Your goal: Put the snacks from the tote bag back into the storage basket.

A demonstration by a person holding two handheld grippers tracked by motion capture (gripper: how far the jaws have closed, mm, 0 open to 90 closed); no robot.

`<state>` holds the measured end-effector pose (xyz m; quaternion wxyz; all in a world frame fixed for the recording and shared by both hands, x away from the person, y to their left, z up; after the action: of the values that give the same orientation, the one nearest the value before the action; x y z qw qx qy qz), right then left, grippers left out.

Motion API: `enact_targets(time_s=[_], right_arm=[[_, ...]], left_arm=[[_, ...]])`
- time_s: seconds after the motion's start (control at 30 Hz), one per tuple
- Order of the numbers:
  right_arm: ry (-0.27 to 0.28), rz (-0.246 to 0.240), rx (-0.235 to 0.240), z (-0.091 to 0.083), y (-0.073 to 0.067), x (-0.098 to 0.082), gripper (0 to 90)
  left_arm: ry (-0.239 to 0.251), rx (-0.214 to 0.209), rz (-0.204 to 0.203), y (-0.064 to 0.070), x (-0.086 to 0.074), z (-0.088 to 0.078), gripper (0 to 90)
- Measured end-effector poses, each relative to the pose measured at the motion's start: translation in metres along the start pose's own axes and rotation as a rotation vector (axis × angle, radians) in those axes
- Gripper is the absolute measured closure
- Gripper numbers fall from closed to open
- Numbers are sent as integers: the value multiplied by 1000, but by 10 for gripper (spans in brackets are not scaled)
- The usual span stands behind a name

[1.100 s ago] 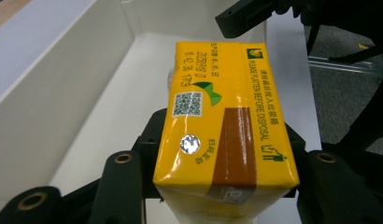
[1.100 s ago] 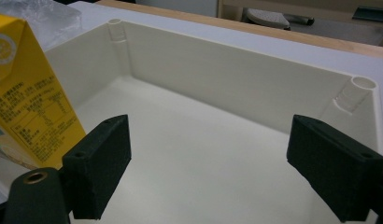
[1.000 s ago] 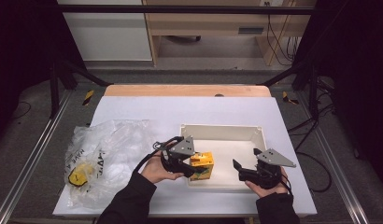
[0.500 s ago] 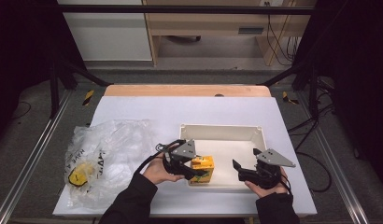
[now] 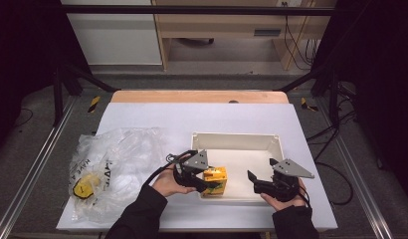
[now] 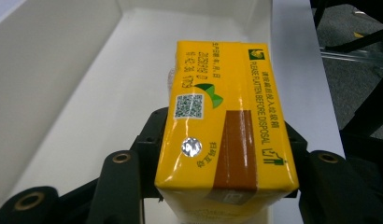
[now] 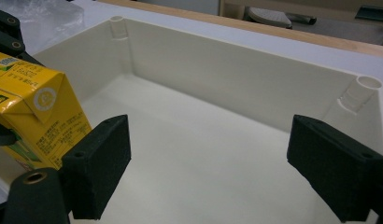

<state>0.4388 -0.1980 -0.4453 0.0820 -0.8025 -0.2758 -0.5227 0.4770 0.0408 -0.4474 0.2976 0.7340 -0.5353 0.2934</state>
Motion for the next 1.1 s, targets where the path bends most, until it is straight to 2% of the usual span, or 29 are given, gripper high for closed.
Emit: enact_targets(time_s=[0.1, 0.2, 0.33, 0.43, 0.53, 0.6, 0.87, 0.93, 1.1], right_arm=[[-1, 0, 0, 0, 0, 0, 138], [2, 0, -2, 0, 0, 0, 138], [-1, -1, -3, 0, 0, 0, 138], [0, 4, -4, 0, 0, 0, 138], [3, 6, -5, -1, 1, 0, 138], [4, 5, -6, -1, 1, 0, 138], [3, 6, -12, -2, 3, 0, 138], [2, 9, -16, -3, 4, 0, 138], [4, 9, -20, -4, 5, 0, 138]], left_arm=[[34, -7, -23, 1, 3, -5, 453], [48, 7, -31, 4, 5, -11, 383], [59, 62, -38, 8, 7, -21, 316], [95, 80, -67, 9, 9, -32, 285], [113, 126, -108, 9, 9, -45, 274], [128, 137, -130, 10, 8, -52, 269], [203, 228, -211, 6, -8, -86, 244], [224, 236, -233, 5, -15, -94, 239], [260, 307, -276, 0, -36, -112, 217]])
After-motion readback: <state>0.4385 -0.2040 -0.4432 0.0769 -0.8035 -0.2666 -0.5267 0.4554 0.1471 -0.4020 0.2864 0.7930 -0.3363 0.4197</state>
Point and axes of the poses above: each handheld gripper's, and its own axes: z roughly forward along the jaws, x roughly out of its top, y roughly to its right, the point moved 4 cm from there along z, roughly forward along the jaws, and after that the axes turned 11 degrees about -z, right-handed, at the moved point
